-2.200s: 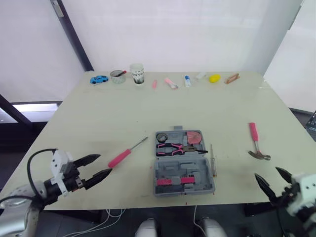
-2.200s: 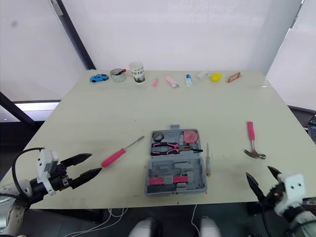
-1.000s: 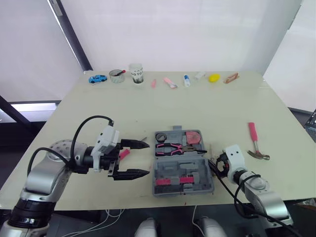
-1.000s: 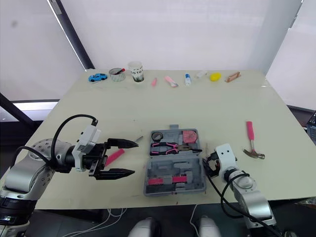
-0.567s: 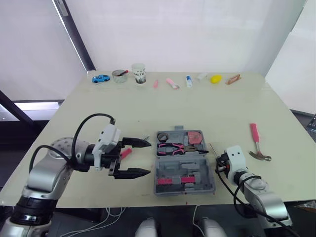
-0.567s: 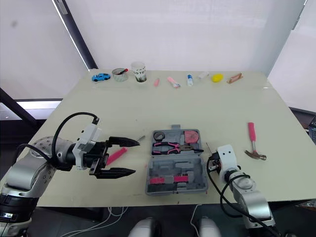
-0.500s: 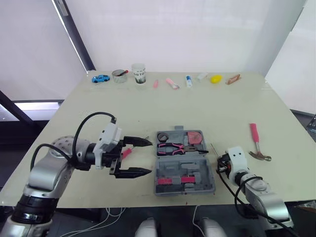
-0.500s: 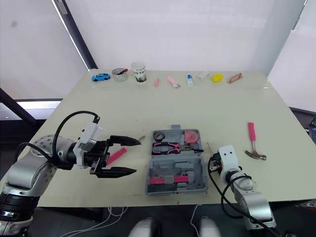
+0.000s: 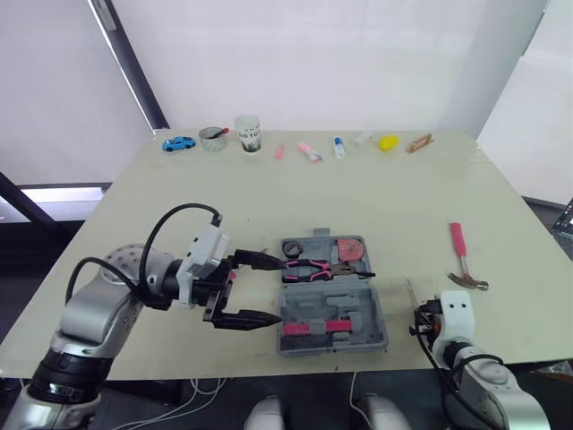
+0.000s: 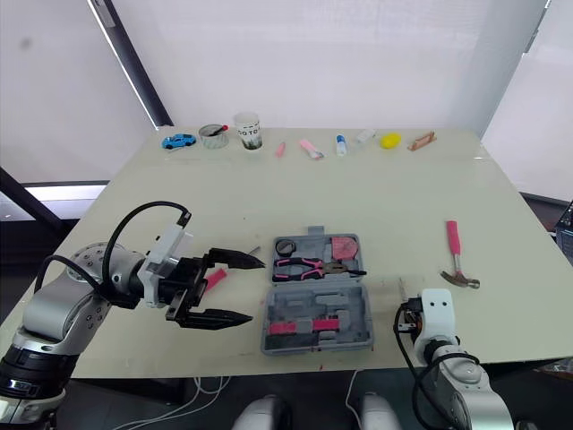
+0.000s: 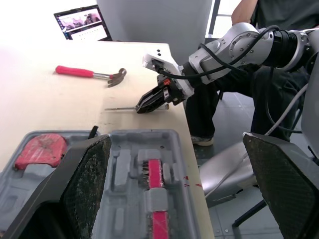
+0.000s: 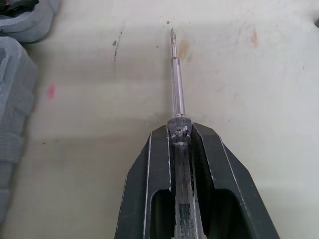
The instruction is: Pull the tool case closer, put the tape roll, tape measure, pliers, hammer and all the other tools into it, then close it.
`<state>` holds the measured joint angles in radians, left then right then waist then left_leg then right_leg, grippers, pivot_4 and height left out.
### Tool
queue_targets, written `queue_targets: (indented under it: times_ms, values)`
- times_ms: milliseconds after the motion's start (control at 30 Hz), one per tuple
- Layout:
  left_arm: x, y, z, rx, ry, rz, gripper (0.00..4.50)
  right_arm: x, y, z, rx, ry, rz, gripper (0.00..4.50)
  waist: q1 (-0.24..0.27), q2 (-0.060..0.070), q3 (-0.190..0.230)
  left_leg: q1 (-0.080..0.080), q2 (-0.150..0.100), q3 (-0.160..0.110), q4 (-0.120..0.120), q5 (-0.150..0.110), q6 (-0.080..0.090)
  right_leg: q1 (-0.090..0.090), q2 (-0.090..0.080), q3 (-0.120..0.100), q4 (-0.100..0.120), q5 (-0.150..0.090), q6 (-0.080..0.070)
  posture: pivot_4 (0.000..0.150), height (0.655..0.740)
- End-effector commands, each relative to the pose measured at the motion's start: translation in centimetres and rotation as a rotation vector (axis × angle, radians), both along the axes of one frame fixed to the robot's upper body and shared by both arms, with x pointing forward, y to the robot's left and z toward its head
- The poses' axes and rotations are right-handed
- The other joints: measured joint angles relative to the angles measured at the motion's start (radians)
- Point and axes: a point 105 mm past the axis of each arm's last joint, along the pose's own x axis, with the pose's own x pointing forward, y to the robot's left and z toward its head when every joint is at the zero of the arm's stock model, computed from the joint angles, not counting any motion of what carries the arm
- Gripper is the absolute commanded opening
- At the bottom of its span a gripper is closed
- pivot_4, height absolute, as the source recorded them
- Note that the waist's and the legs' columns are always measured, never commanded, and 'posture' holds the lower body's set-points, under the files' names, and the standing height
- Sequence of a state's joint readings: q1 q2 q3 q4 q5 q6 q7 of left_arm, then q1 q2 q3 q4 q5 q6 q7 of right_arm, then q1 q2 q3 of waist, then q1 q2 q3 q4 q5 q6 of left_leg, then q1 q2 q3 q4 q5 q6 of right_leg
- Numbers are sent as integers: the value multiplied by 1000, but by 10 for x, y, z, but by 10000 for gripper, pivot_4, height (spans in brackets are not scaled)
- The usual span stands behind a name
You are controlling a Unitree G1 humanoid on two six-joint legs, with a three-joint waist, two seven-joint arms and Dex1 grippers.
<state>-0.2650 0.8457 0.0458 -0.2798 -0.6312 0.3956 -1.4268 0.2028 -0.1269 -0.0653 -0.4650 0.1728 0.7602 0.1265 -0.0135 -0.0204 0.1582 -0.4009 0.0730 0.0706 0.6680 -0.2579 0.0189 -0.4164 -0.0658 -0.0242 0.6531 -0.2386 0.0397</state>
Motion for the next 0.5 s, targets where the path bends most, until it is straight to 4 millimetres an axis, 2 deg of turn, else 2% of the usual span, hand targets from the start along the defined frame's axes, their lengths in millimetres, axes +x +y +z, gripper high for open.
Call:
queue_targets:
  times_ms: [33, 67, 133, 167, 200, 233, 267, 400, 500]
  values:
    - [-4, -2, 7, 8, -26, -42, 45000, 1, 9, 6, 21, -16, 10, 120, -1, 0, 0, 0, 0, 0, 0, 0, 0, 0, 0, 0, 0, 0, 0, 1500, 7400]
    - [-5, -2, 6, 9, -25, -44, 45000, 2, 10, 5, 21, -16, 12, 120, -1, 0, 0, 0, 0, 0, 0, 0, 0, 0, 0, 0, 0, 0, 0, 1500, 7400]
    - [-6, -2, 5, 15, -21, -50, 45000, 2, 11, 4, 20, -13, 17, 10221, -1, 0, 0, 0, 0, 0, 0, 0, 0, 0, 0, 0, 0, 0, 0, 1500, 7400]
    - [-6, -2, 5, 16, -20, -51, 45000, 2, 10, 5, 19, -14, 13, 12456, -1, 0, 0, 0, 0, 0, 0, 0, 0, 0, 0, 0, 0, 0, 0, 1500, 7400]
    - [-7, -2, 5, 15, -18, -50, 45000, 2, 8, 6, 18, -18, 10, 17821, -1, 0, 0, 0, 0, 0, 0, 0, 0, 0, 0, 0, 0, 0, 0, 1500, 7400]
    - [-7, -2, 5, 13, -16, -50, 45000, 3, 7, 8, 20, -36, 11, 25318, -1, 0, 0, 0, 0, 0, 0, 0, 0, 0, 0, 0, 0, 0, 0, 1500, 7400]
    - [-8, -2, 5, 13, -14, -50, 45000, 3, 5, 12, 13, -53, 13, 27700, 0, 0, 0, 0, 0, 0, 0, 0, 0, 0, 0, 0, 0, 0, 0, 1500, 7400]
    - [-12, 0, 4, 22, 8, -55, 45000, 2, -8, 33, -103, -146, 106, 44585, 2, 1, 1, -1, -1, 1, 0, 0, 0, 0, 0, 2, -1, 0, 0, 1500, 7400]
    - [-13, 0, 5, 17, 8, -53, 45000, -1, -19, 50, -126, -189, 167, 44585, 2, 0, 1, -1, -1, 1, 0, 0, 0, -1, 0, 3, -1, 0, 0, 1500, 7400]
